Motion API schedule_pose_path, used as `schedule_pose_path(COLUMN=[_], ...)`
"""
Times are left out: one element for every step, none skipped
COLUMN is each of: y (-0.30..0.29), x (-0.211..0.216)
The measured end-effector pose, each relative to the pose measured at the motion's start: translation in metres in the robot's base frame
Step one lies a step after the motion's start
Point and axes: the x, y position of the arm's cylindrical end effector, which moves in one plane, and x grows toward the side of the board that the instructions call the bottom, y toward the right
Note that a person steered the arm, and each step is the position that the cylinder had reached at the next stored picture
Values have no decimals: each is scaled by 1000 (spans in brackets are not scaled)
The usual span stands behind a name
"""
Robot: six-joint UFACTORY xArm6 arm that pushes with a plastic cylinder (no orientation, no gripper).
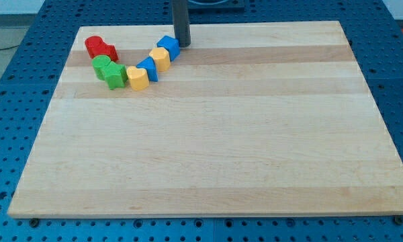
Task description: Move the yellow heart into the green star
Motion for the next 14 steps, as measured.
schedule_pose_path(y=[0, -3, -6, -6, -6, 18, 68, 71, 52, 16, -22, -57, -98, -122], x=[0, 1, 6, 6, 6, 6, 10, 70, 127, 148, 148, 148, 148, 148])
